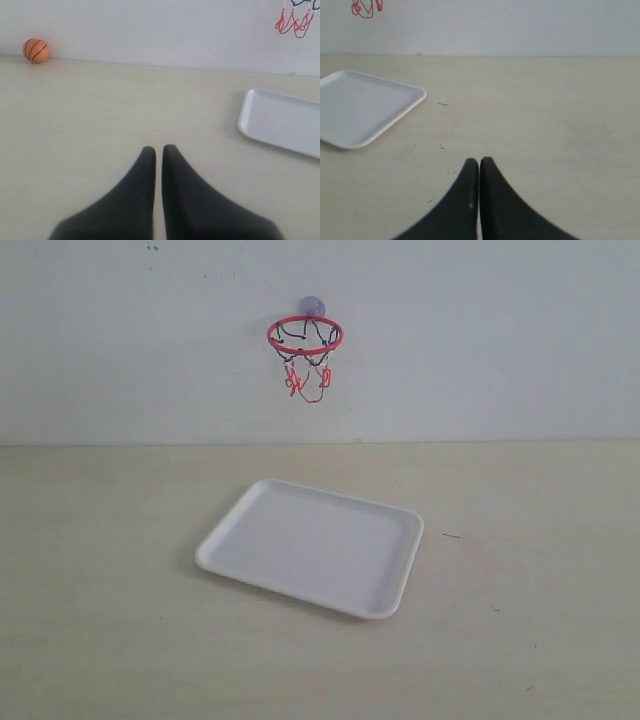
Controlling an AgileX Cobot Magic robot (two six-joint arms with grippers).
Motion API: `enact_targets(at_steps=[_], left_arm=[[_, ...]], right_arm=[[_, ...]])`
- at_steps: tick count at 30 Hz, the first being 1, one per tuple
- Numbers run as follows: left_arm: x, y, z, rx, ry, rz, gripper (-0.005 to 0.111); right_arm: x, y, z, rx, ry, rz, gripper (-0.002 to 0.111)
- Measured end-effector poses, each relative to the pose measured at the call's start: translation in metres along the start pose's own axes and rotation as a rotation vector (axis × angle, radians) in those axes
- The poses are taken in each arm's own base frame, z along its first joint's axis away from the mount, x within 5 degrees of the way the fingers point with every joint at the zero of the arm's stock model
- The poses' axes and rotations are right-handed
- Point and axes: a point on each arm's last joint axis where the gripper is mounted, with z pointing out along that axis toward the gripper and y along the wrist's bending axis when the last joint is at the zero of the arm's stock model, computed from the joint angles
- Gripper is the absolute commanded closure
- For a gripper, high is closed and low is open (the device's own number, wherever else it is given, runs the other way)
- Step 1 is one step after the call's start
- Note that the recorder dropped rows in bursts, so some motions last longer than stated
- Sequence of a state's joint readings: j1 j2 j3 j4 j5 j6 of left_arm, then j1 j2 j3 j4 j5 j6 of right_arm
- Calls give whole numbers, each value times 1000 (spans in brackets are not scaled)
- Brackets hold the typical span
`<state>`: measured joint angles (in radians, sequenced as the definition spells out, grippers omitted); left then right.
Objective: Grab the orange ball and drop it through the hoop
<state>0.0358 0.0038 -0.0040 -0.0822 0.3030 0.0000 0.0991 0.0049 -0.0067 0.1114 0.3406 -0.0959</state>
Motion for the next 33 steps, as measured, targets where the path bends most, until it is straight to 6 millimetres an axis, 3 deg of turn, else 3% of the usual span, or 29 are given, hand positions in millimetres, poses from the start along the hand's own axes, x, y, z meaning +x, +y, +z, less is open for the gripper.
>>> enact_targets(at_steps=[33], left_arm=[[0,0,0,0,0,0,103]], right_arm=[[2,0,0,3,13,72,109]])
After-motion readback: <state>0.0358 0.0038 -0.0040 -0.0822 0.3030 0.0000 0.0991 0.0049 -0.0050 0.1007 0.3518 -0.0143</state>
